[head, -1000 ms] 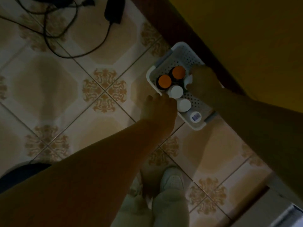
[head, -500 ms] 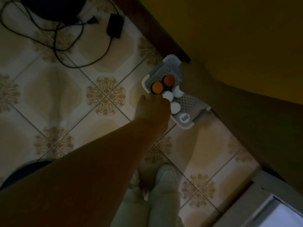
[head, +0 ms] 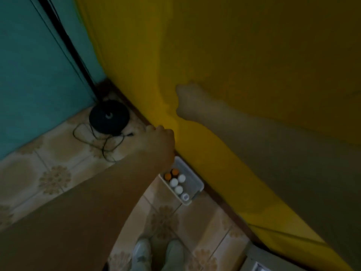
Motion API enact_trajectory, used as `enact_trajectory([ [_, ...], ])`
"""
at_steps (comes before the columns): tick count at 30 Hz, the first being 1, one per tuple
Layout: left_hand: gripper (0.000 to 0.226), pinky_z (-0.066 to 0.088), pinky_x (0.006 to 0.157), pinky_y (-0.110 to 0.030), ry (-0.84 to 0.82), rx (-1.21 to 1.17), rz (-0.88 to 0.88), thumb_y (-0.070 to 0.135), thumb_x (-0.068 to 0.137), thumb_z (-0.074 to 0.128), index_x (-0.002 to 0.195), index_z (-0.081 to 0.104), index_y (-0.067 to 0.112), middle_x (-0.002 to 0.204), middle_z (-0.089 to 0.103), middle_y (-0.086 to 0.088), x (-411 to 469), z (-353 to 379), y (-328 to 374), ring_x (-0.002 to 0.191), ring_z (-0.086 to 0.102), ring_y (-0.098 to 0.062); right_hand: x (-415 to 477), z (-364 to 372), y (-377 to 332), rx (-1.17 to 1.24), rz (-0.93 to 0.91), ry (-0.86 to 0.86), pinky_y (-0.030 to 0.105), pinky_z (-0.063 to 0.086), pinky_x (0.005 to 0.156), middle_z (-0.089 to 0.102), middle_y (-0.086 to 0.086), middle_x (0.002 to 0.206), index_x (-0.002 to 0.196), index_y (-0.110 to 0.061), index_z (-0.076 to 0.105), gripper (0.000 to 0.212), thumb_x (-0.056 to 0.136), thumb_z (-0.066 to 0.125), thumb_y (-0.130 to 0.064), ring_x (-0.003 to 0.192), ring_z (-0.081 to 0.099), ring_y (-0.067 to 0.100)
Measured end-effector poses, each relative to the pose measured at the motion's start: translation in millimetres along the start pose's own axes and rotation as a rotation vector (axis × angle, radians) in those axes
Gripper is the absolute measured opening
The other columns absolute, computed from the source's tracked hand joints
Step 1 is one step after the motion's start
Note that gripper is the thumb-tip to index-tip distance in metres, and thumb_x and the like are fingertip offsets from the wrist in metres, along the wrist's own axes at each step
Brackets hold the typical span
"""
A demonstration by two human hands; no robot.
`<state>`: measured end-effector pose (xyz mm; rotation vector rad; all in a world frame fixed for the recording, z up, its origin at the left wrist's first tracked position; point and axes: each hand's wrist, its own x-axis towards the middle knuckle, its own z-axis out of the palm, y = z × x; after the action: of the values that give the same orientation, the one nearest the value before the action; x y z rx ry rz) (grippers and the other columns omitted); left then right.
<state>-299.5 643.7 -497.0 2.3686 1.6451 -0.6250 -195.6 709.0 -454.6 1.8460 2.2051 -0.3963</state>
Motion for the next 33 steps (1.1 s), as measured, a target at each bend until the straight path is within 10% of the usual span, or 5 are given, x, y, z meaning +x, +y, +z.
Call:
enact_trajectory([
  [4, 0.031, 0.033, 0.076, -0.036, 0.233, -0.066, -0.004, 0.034, 0.098, 0.043, 0.121, 0.044, 0.013, 0.12, 0.048, -0.009, -51.7, -110.0, -14.4, 0.112, 0.045, -0.03, -58.1, -140.6, -13.7, -0.108, -0.001, 0.166, 0.028, 0.032, 0.051, 0.038, 0.007, 0.078, 0.074, -0.009, 0.038, 0.019, 0.091, 0.047, -0.007, 0.071, 0.042, 0.022],
  [9, 0.032, 0.033, 0.07, -0.034, 0.406, -0.085, -0.024, 0.038, 0.096, 0.044, 0.116, 0.046, 0.013, 0.114, 0.051, -0.008, -130.8, -229.9, -17.2, 0.107, 0.048, -0.029, -144.7, -268.9, -19.3, -0.125, 0.027, 0.364, 0.035, 0.039, 0.076, 0.051, 0.016, 0.119, 0.115, -0.007, 0.052, 0.026, 0.089, 0.049, -0.01, 0.112, 0.05, 0.034],
  [15, 0.043, 0.041, 0.08, -0.036, 0.475, -0.115, 0.028, 0.044, 0.095, 0.045, 0.125, 0.044, 0.014, 0.125, 0.049, -0.008, -222.2, -324.3, 7.0, 0.117, 0.047, -0.027, -257.9, -369.6, -18.3, -0.138, 0.154, 0.51, 0.031, 0.038, 0.072, 0.049, 0.009, 0.105, 0.111, -0.007, 0.052, 0.025, 0.087, 0.047, -0.008, 0.099, 0.049, 0.028],
  [24, 0.046, 0.041, 0.085, -0.036, 0.625, -0.098, 0.384, 0.048, 0.093, 0.045, 0.122, 0.044, 0.013, 0.121, 0.05, -0.009, -326.2, -369.8, 116.1, 0.112, 0.049, -0.028, -467.2, -391.9, 25.3, -0.154, 0.525, 0.584, 0.029, 0.041, 0.074, 0.054, 0.009, 0.113, 0.121, -0.01, 0.056, 0.036, 0.086, 0.047, -0.011, 0.095, 0.049, 0.026],
  [33, 0.048, 0.049, 0.085, -0.038, 0.636, -0.092, 0.992, 0.05, 0.094, 0.043, 0.125, 0.046, 0.014, 0.119, 0.055, -0.009, -491.2, -339.2, 327.9, 0.105, 0.056, -0.026, -752.3, -327.6, 78.6, -0.102, 1.021, 0.568, 0.023, 0.03, 0.05, 0.037, 0.002, 0.069, 0.063, -0.013, 0.035, 0.025, 0.086, 0.046, -0.011, 0.07, 0.044, 0.021],
])
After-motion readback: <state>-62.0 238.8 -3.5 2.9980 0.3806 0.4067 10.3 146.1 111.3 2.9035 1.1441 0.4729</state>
